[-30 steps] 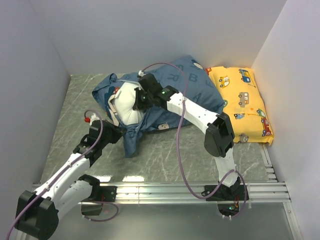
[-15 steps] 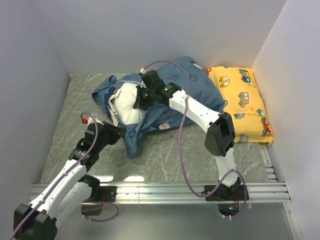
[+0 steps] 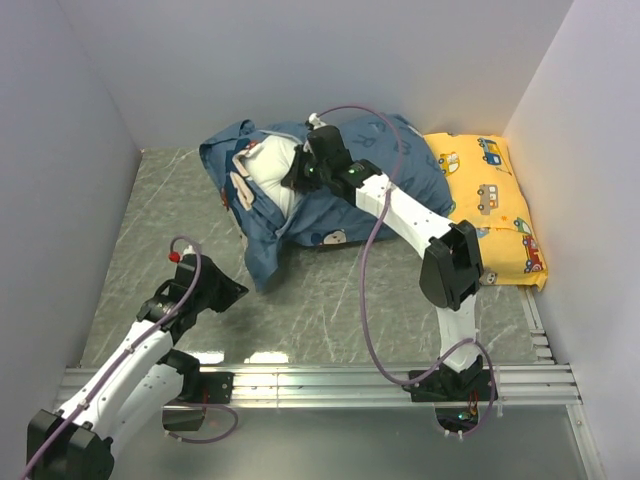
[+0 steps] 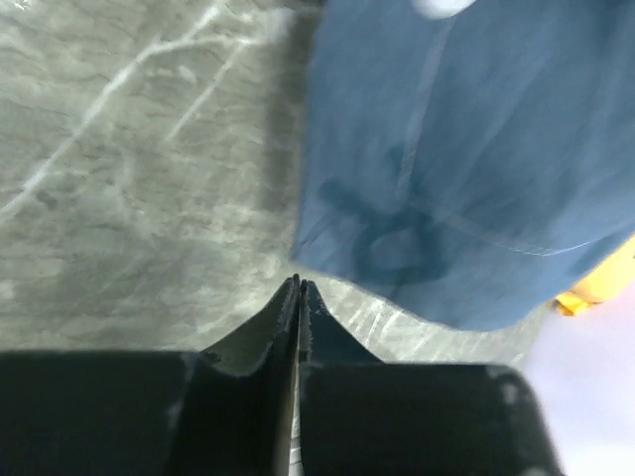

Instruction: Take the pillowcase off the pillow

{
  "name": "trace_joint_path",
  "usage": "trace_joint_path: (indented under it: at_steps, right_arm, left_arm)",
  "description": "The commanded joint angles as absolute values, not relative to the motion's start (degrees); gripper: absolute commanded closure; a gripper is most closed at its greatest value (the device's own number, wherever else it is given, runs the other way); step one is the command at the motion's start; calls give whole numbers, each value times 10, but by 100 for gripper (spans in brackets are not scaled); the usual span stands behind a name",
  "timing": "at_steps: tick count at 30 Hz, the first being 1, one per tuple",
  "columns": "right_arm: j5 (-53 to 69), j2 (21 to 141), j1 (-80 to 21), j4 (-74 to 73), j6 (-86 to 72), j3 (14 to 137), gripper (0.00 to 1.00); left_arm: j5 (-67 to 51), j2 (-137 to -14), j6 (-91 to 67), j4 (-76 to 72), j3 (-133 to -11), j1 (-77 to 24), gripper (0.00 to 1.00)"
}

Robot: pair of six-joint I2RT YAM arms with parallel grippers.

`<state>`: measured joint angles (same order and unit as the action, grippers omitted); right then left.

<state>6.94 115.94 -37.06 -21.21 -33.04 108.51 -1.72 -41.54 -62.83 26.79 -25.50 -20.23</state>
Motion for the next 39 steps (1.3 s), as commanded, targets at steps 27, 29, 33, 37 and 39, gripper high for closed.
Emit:
trace_joint_path:
  at_steps: [27, 29, 33, 37, 39]
  right_arm:
    - [-22, 1123, -430, -148, -316, 1035, 100]
    - [-24, 1128, -430, -154, -310, 1043, 100]
    - [-27, 1146, -428, -175, -303, 1085, 100]
    - [-26, 1161, -424, -182, -305, 1111, 100]
    - [-26, 1164, -420, -187, -304, 1124, 100]
  left_arm:
    - [79, -683, -679, 239, -518, -226, 12]
    - [53, -658, -683, 203, -463, -226, 25]
    - [21, -617, -696, 167, -371, -226, 75]
    - [18, -591, -700, 164, -313, -226, 99]
    - [26, -580, -700, 174, -298, -226, 99]
